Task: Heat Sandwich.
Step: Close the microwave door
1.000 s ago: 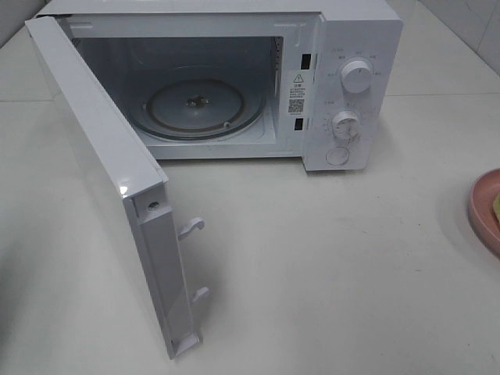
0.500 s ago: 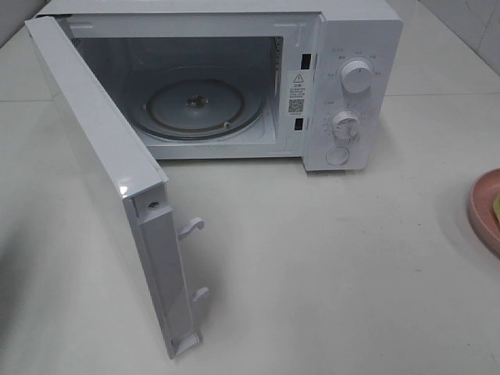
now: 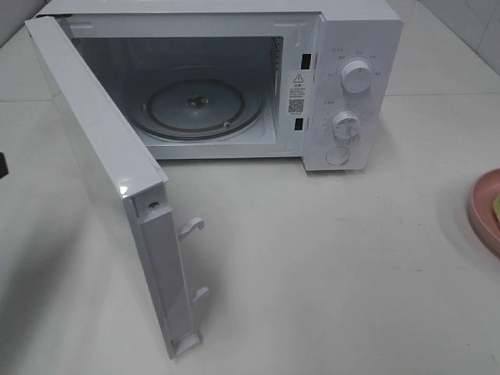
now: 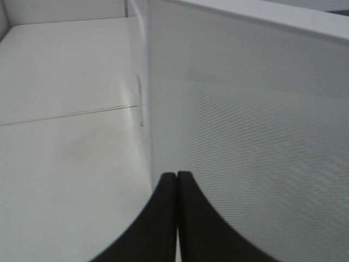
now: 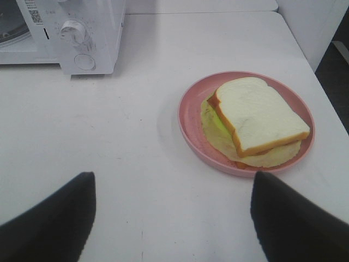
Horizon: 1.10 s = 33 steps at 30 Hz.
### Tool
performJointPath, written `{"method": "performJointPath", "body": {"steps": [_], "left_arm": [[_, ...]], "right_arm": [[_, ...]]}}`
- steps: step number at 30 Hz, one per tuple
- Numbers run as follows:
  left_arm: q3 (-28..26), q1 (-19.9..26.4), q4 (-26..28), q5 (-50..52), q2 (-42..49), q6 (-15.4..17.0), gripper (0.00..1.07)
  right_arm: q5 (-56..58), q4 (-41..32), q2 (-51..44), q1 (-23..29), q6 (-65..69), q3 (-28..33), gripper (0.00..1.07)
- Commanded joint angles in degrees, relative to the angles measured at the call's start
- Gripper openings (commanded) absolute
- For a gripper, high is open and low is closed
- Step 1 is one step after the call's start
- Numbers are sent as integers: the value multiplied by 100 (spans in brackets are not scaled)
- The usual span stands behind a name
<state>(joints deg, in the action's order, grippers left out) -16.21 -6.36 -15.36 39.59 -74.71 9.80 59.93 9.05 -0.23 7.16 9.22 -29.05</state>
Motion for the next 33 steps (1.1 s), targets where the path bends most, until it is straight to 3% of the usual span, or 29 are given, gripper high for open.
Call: {"method": "performJointPath", "body": {"steps": [1, 13, 18, 21, 33], "left_arm": [[-229, -361, 17, 183, -407, -92, 0], [-831, -1261, 418, 533, -1421, -138, 0], [-1112, -1644, 768, 527, -1667, -355, 0], [-1438, -2091, 1312, 516, -1937, -596, 0], [-2086, -2699, 1914, 384, -2401, -710, 0]], "right_arm": [[-6, 29, -155, -40, -34, 6, 76], [-6, 29, -155, -40, -34, 6, 76], [-6, 29, -155, -40, -34, 6, 76], [-6, 29, -155, -40, -34, 6, 76], [-6, 29, -155, -40, -34, 6, 76]]}}
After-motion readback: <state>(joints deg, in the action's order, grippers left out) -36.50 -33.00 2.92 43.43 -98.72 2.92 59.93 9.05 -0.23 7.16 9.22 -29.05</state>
